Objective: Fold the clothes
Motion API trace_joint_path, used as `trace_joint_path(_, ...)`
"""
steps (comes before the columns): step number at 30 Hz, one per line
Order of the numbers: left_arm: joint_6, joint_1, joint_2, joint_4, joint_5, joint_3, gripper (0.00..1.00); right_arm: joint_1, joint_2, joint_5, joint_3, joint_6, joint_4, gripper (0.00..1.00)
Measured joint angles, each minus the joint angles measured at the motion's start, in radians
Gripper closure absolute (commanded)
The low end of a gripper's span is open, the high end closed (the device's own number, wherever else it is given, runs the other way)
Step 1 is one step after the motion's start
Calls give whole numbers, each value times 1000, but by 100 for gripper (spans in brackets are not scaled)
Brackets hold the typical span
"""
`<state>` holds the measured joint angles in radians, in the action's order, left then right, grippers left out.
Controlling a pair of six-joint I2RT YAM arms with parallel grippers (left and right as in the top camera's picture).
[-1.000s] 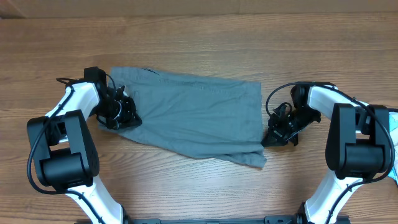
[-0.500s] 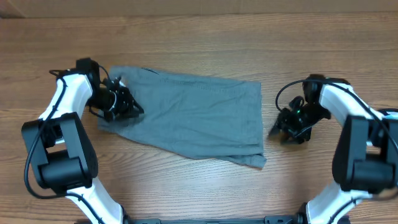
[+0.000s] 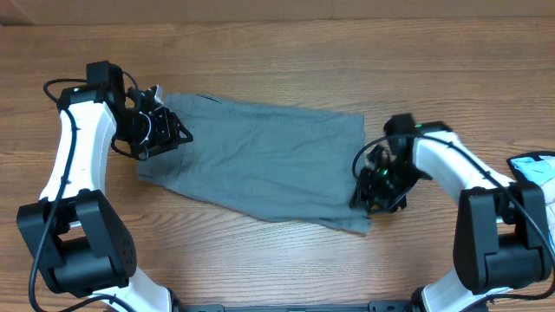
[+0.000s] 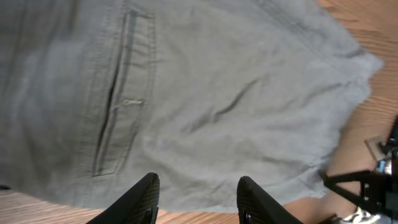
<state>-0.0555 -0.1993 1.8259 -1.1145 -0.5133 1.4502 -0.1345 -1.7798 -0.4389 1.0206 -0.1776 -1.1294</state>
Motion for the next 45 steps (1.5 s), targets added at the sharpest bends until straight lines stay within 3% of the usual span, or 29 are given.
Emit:
trace_joint_path(10, 0, 0, 0, 15, 47, 0, 50, 8, 53, 21, 34, -29, -102, 96)
trace_joint_path(13, 0, 0, 0, 15, 61, 0, 49, 8, 110, 49, 69, -36, -165, 78)
trace_joint_path(16, 0, 0, 0, 15, 69, 0, 49, 10, 136, 72, 77, -34, -196, 76)
trace_joint_path(24, 0, 0, 0, 14, 87, 0, 49, 10, 136, 116, -60, -97, -13, 77)
trace_joint_path(28, 0, 0, 0, 14, 106, 0, 45, 10, 133, 130, -128, -106, 71, 83)
trace_joint_path(31, 0, -2, 0, 6, 125, 0, 44, 10, 133, 130, -116, -99, 62, 76)
trace_joint_path(37, -27, -38, 0, -16, 212, 0, 29, 10, 133, 158, 1, -85, -47, 59)
trace_joint_path(43, -51, -116, 0, 32, 249, 0, 0, 10, 133, 165, 157, -80, -44, 53)
trace_joint_path(45, -55, -137, 2, 61, 255, 0, 0, 10, 133, 145, 170, -80, 0, 54)
